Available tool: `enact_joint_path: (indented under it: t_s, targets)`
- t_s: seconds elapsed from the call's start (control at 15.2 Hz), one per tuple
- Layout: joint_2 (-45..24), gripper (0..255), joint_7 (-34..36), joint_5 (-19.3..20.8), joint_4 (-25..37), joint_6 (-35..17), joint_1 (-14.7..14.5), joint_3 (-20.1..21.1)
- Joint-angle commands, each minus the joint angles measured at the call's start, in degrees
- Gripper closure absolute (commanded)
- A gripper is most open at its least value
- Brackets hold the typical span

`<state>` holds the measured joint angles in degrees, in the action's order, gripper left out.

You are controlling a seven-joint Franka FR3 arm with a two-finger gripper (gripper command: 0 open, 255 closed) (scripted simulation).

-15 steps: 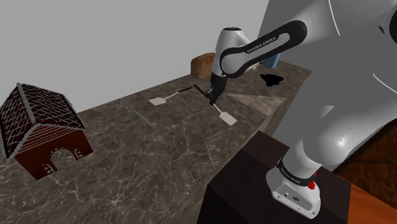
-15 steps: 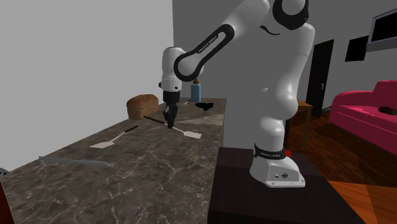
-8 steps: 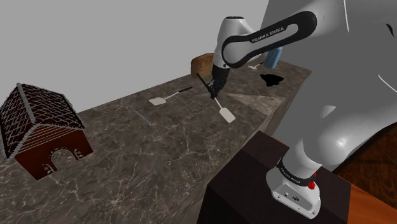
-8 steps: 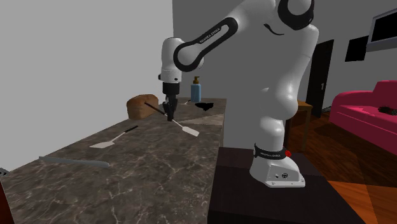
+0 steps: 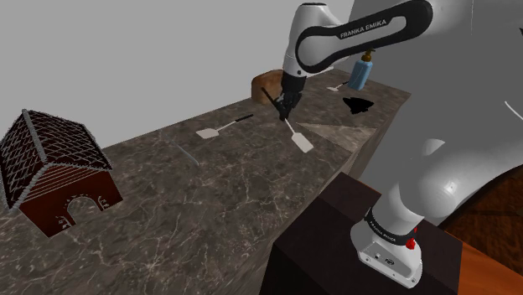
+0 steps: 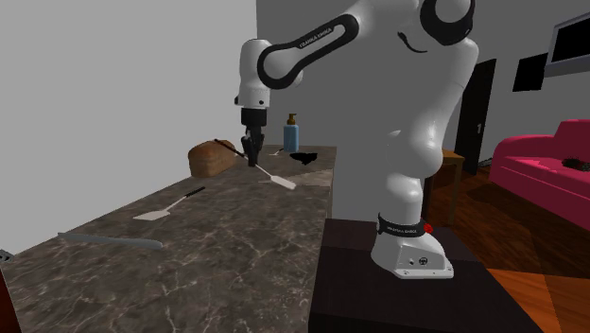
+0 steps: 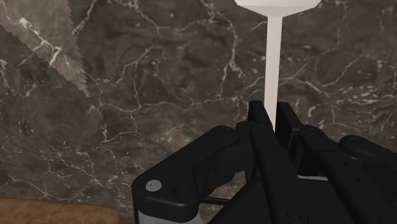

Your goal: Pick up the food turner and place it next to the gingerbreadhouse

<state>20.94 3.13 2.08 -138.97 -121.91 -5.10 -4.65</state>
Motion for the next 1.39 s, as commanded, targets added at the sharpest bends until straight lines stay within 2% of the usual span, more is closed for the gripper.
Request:
enact_joint_path:
  t_s: [0.0,1.32]
  targets:
    - [0.47,255,0.13,-0.03,1.29,1.79,-0.05,0.13]
    - [2.58,255,0.08,-0.21,14.97,17.58,-0.17,0.51]
